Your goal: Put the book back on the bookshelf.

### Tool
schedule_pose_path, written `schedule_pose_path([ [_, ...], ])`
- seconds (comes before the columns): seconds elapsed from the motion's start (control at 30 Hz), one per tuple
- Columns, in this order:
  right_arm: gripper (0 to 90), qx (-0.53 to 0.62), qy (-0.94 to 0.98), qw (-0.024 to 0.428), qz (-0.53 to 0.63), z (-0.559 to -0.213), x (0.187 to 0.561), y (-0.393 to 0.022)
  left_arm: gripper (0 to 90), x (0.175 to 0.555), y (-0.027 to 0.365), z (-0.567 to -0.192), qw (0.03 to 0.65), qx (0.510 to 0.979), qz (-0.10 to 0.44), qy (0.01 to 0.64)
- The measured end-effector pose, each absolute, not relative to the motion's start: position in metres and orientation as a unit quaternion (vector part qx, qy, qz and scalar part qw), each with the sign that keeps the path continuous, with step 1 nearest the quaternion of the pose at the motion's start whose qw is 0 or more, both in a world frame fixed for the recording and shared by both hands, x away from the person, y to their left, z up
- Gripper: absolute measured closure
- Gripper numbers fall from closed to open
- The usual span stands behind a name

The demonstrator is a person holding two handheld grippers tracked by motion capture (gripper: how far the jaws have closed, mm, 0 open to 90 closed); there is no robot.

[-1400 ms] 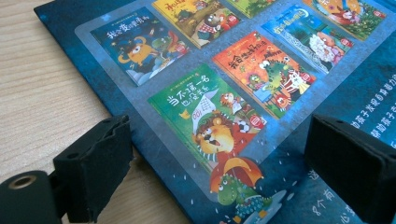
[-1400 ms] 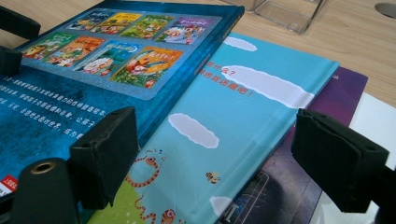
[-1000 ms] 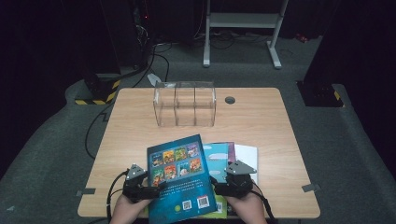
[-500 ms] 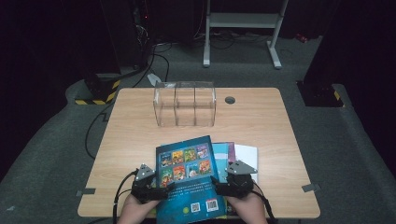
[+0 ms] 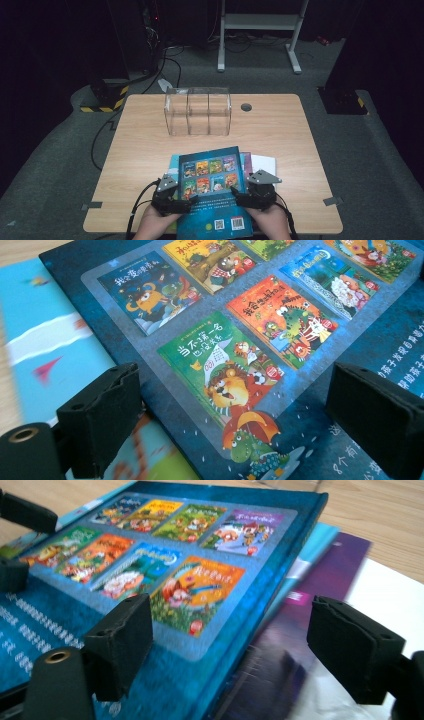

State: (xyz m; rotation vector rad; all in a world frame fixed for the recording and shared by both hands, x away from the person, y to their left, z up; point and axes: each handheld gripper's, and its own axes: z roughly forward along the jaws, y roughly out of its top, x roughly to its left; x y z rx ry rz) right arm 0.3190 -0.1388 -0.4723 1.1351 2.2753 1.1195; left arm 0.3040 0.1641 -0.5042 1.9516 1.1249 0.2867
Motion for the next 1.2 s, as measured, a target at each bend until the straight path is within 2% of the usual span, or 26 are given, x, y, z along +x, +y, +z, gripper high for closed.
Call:
schedule_pose_path([
  [0.2, 20.1, 0.423, 0.793, 0.176, 0.401, -0.473, 0.321, -0.152, 8.1, 0.312, 0.146, -0.501, 0.426, 0.783, 0.111, 0.438],
  [0.27, 20.0, 0.425, 0.791, 0.174, 0.404, -0.474, 0.321, -0.154, 11.7, 0.31, 0.147, -0.5, 0.427, 0.782, 0.111, 0.44],
  [0.3, 20.0, 0.427, 0.791, 0.169, 0.405, -0.474, 0.318, -0.155, 14.1, 0.306, 0.154, -0.501, 0.431, 0.778, 0.088, 0.449],
  [0.47, 19.9, 0.425, 0.793, 0.165, 0.405, -0.473, 0.311, -0.158, 14.8, 0.289, 0.158, -0.503, 0.439, 0.784, 0.079, 0.432],
  [0.67, 19.9, 0.43, 0.794, 0.154, 0.402, -0.473, 0.301, -0.156, 9.6, 0.28, 0.152, -0.503, 0.435, 0.782, 0.082, 0.439],
  [0.83, 20.8, 0.448, 0.79, 0.13, 0.398, -0.473, 0.303, -0.153, 9.6, 0.281, 0.151, -0.503, 0.434, 0.783, 0.084, 0.438],
  [1.03, 22.7, 0.463, 0.783, 0.14, 0.391, -0.472, 0.305, -0.151, 9.9, 0.284, 0.148, -0.502, 0.434, 0.781, 0.088, 0.441],
  [1.2, 23.1, 0.463, 0.783, 0.143, 0.389, -0.471, 0.317, -0.151, 13.4, 0.292, 0.144, -0.499, 0.427, 0.791, 0.119, 0.423],
])
